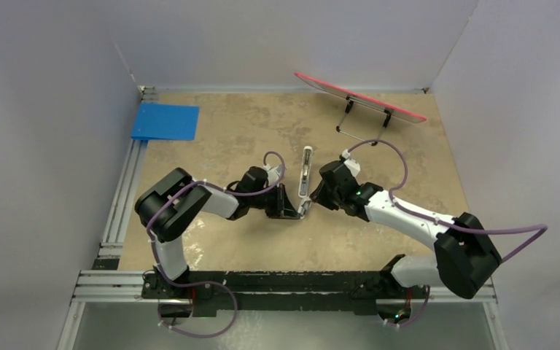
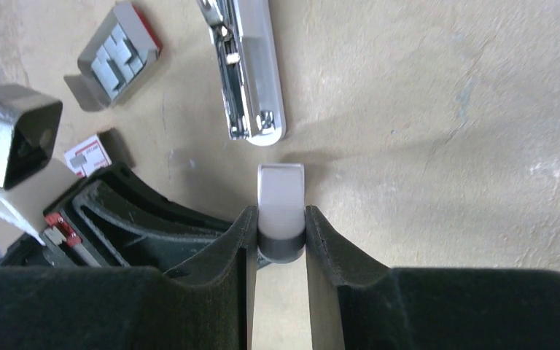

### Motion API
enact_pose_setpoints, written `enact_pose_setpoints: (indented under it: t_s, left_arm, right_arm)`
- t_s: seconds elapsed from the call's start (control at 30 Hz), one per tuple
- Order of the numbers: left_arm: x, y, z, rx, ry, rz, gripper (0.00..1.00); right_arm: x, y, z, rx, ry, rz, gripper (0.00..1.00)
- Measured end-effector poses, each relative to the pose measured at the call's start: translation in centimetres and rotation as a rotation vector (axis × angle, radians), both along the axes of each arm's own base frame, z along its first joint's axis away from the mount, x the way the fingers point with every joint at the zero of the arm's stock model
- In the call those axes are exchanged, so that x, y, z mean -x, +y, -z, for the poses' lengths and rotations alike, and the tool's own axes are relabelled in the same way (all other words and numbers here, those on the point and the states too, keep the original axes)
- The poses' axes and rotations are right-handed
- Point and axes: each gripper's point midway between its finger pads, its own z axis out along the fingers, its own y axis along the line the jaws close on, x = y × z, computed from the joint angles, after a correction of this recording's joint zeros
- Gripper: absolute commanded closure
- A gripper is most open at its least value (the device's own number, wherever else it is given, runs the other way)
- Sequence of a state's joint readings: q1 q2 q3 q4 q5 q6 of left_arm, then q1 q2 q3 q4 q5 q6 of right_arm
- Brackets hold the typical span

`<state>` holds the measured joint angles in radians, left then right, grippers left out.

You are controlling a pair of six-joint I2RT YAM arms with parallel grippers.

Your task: Load the staples into the stapler

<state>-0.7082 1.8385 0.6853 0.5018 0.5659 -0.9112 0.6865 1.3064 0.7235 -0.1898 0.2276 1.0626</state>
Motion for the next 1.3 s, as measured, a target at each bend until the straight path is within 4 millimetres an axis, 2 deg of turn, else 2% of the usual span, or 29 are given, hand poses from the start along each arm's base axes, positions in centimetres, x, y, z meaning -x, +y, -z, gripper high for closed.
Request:
enact_pose_setpoints:
  t_s: [0.23, 0.43, 0.53, 0.6, 0.77, 0.97, 1.1, 1.3]
  left_arm:
    - [0.1, -0.1, 0.1, -0.005, -0.001, 0.017, 1.0]
    - [0.2, -0.2, 0.1, -0.003, 0.012, 0.03, 1.0]
    - [0.4, -0.2, 0.1, -0.003, 0.019, 0.036, 1.0]
    - [0.5, -0.2, 0.1, -0.004, 0.023, 0.039, 1.0]
    - [0.7, -0.1, 0.4, -0.015, 0.043, 0.04, 1.0]
    - [0.7, -0.1, 0.4, -0.026, 0.056, 0.029, 1.0]
    - [0.7, -0.1, 0.4, -0.028, 0.064, 0.022, 1.0]
    - [0.7, -0.2, 0.5, -0.031, 0.073, 0.015, 1.0]
  right_arm:
    - [-1.7, -0.8, 0.0, 0.036, -0.041, 0.058, 0.8]
    - [-3.2, -0.7, 0.5, 0.038, -0.075, 0.076, 0.76]
    - [-3.7, -0.6, 0.8, 0.04, -0.084, 0.084, 0.69]
    - [-3.8, -0.6, 1.0, 0.041, -0.085, 0.08, 0.57]
    - [-2.9, -0.6, 2.0, 0.045, -0.063, 0.036, 0.42]
    - [-1.9, -0.3, 3.0, 0.033, -0.041, -0.011, 0.32]
    - [-1.1, -0.3, 3.4, 0.019, -0.03, -0.034, 0.31]
    - [-0.9, 0.7, 2.9, -0.027, -0.043, -0.078, 0.37]
